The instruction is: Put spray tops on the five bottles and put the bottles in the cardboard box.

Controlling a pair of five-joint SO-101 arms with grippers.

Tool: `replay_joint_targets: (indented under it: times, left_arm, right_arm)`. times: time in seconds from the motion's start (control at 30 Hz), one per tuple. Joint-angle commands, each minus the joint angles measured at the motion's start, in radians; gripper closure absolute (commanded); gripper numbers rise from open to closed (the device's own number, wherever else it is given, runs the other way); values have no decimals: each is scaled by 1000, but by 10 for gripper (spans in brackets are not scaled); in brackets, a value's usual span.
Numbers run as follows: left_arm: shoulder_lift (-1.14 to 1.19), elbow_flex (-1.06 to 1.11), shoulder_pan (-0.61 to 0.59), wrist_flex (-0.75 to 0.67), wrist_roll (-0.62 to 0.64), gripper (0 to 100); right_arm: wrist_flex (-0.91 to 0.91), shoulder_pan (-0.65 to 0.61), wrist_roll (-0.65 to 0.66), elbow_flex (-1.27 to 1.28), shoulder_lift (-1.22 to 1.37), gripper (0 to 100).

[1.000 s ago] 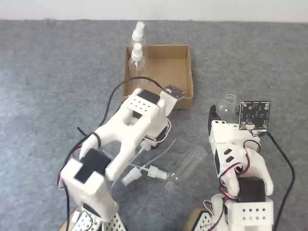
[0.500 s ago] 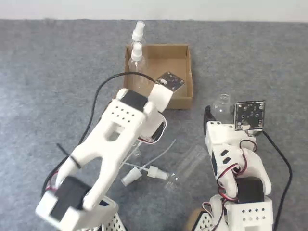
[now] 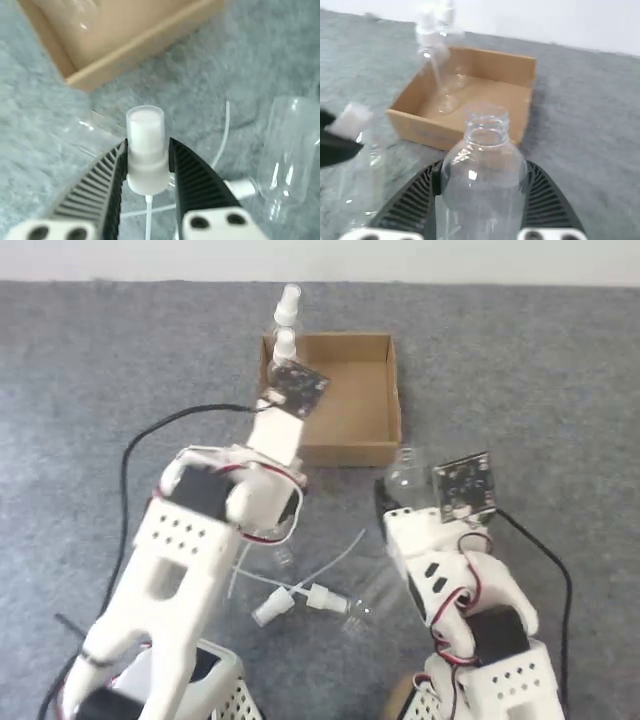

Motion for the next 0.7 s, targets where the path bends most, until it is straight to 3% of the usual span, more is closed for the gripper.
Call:
replay_joint_targets:
  times: [0.0,0.37,0.67]
  left_arm:
    - [-137,16,-26,-54,17,987]
    - [-405,130,-118,-180,91,987]
    - [-652,122,-140,-256,135,987]
  right_arm:
    - [-108,-64,-3,43,-21,925]
    - [-512,-213,0,281,-21,926]
    - [-547,-268,0,302,-12,926]
